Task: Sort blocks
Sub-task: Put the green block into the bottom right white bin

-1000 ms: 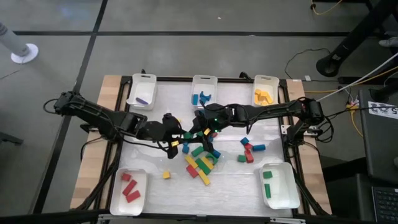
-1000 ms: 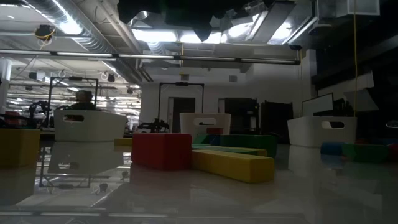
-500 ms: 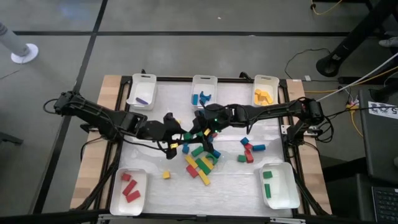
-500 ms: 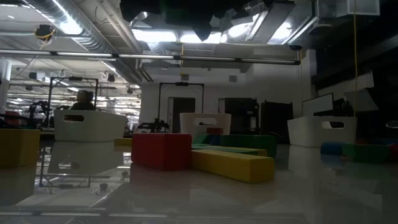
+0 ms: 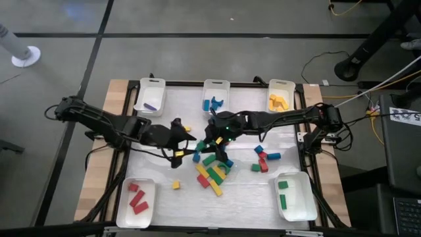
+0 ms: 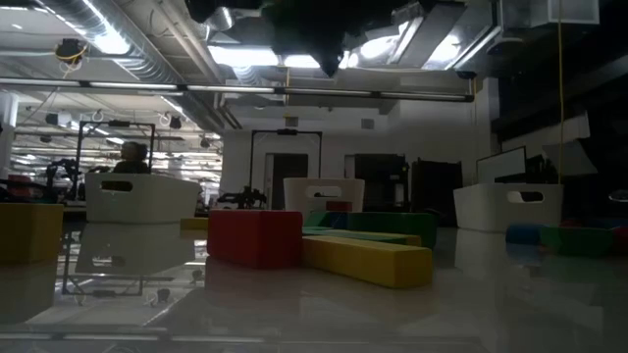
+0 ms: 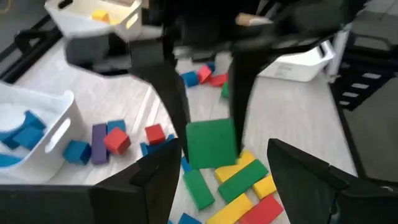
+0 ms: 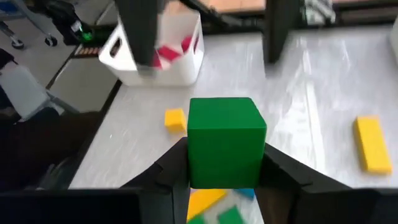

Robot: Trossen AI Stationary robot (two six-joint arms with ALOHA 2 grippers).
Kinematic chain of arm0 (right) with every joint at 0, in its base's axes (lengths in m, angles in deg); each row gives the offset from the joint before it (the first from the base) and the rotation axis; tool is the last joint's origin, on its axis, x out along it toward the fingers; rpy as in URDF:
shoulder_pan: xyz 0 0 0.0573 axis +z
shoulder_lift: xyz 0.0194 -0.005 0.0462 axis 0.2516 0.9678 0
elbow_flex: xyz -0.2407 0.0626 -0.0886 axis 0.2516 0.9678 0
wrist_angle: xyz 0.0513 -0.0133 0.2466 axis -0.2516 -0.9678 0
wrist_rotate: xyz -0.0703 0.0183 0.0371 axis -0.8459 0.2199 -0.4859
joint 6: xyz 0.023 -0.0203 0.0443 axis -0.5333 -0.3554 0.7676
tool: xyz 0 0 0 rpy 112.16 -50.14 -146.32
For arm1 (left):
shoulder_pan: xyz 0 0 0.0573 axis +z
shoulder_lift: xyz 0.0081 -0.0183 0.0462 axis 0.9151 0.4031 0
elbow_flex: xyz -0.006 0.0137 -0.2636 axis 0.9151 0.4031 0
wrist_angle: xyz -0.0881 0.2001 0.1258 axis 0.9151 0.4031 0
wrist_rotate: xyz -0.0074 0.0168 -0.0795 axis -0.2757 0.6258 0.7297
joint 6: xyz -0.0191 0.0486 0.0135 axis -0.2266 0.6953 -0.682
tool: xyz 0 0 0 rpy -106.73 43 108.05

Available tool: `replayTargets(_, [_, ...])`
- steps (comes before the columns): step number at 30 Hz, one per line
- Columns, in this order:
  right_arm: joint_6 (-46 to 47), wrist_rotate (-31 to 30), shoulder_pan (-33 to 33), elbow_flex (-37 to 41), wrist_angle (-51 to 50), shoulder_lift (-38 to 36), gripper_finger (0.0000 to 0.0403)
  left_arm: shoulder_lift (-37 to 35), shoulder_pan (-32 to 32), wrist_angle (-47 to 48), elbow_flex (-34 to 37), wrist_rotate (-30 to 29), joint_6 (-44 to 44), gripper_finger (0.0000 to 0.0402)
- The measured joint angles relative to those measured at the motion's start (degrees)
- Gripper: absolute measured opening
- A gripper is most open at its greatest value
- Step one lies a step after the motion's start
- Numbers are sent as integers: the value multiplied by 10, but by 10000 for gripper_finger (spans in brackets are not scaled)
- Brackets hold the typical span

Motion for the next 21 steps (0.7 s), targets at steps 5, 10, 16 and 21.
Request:
replayTargets(5, [24,33,0,0,-77,0,139,-36,0,28,-1,2,19,227])
replayTargets(10, [91,110,0,0,-176,0,139,-60,0,95,-1,1,19,227])
replayTargets(16, [164,164,17,0,-325,0,139,-54,0,132,4,-5,17,227])
replayTargets(21, [177,150,55,0,-446,0,139,-45,0,122,25,-13,16,227])
